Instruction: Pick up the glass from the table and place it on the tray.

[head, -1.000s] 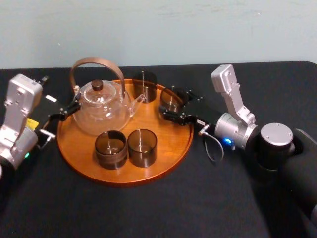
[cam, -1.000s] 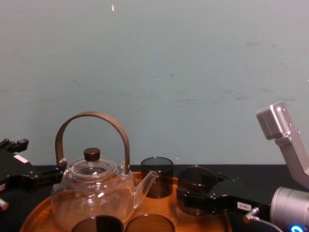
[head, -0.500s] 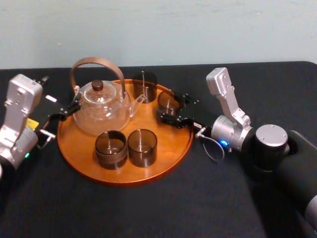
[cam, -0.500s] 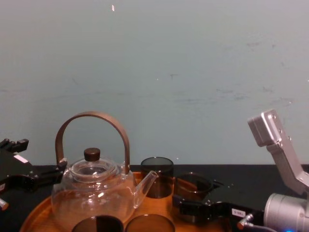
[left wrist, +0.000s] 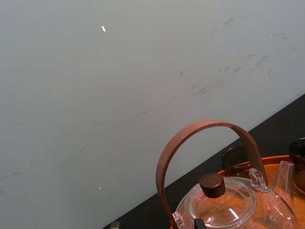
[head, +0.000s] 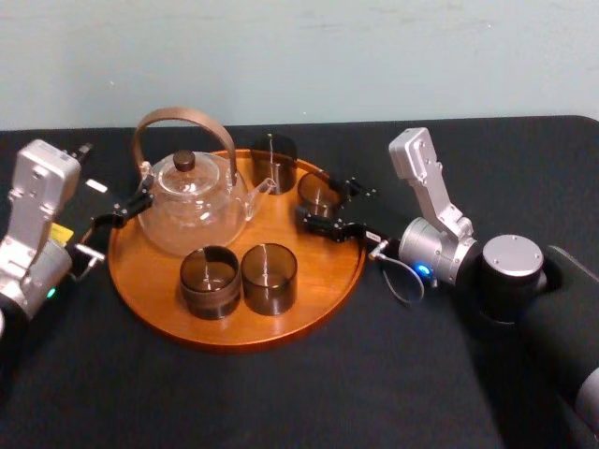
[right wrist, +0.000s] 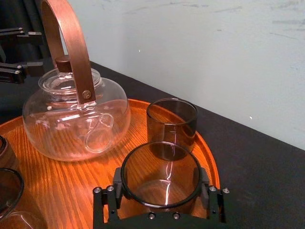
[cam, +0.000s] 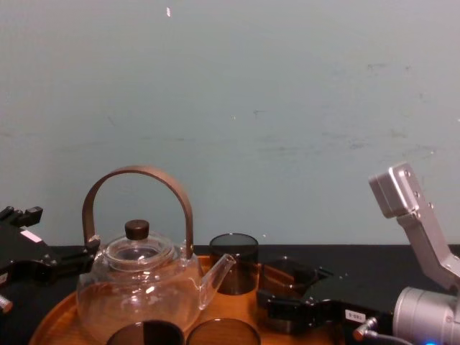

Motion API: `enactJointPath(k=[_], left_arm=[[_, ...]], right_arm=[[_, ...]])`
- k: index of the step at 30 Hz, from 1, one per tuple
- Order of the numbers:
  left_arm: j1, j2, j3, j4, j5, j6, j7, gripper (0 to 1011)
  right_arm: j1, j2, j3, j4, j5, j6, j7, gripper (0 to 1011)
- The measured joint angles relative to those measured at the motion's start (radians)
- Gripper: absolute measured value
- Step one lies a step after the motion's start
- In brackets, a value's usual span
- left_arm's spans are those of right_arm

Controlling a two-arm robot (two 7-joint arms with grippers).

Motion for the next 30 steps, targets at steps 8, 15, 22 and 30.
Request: enactJointPath(k=[8,15,22,30], left_arm=[[0.000,0.000,0.000,0.000,0.000,0.000,0.000,1010],[0.000,0.000,0.000,0.000,0.000,0.000,0.000,1009],[0.000,0.000,0.000,0.000,0.000,0.000,0.000,1009],[0.000,0.000,0.000,0.000,0.000,0.000,0.000,1009]], right_arm=[[-0.001,0.000,0.000,-0.001,0.001,0.000,0.000,1002],[-0.015,0.007,0.011,-0.025,0.014,0.035,0.003,1002],[-0.067,0.047,0.014,-0.134,0.016,0.109,-0.023,1002],[-0.138,0.101,0.020,-0.256,0.029,0.161,-0.045,1002]])
